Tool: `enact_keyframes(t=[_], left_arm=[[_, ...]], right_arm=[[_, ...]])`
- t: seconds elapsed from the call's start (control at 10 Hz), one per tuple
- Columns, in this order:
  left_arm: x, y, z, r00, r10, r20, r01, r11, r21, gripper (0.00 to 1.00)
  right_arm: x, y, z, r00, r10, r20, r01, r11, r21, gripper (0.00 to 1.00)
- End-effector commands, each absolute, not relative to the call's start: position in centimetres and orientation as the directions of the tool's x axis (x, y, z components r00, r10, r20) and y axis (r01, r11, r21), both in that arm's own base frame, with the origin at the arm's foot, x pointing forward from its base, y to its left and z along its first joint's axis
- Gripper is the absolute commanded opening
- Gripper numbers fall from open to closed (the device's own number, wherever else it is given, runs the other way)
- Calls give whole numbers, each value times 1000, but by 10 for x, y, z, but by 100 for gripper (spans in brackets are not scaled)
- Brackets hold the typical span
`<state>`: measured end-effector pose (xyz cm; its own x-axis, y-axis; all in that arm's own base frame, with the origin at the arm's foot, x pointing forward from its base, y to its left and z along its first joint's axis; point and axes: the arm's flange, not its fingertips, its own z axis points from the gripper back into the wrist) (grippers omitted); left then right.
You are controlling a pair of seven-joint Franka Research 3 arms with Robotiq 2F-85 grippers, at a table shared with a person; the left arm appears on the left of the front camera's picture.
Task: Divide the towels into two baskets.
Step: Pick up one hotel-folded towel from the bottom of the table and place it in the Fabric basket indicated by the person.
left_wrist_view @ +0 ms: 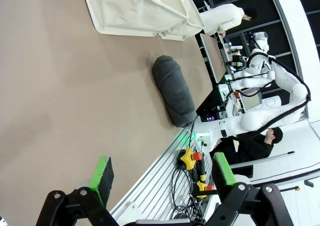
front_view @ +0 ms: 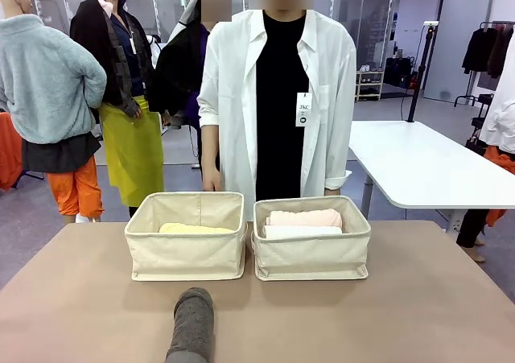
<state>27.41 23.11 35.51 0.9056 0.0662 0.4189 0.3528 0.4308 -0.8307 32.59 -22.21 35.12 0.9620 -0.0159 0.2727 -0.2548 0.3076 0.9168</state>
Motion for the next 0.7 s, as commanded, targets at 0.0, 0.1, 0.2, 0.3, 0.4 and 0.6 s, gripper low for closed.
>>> enact_keyframes(t=[0.0,0.1,0.2,0.3,0.4,0.6], left_arm=[[269,230,358,904,62,424,359,428,-829,100],[269,230,358,904,62,424,359,428,-829,100],[269,230,358,904,62,424,359,428,-829,100],[269,230,358,904,62,424,359,428,-829,100],[269,230,358,904,62,424,359,428,-829,100],[269,230,358,904,62,424,359,428,-829,100]], right_arm=[[314,-221,358,952,-23,304,-287,272,919,100],[314,-221,358,952,-23,304,-287,272,919,100],[314,-221,358,952,-23,304,-287,272,919,100],[314,-221,358,952,-23,304,-287,272,919,100],[314,-221,358,952,-23,304,-287,272,919,100],[314,-221,358,952,-23,304,-287,272,919,100]])
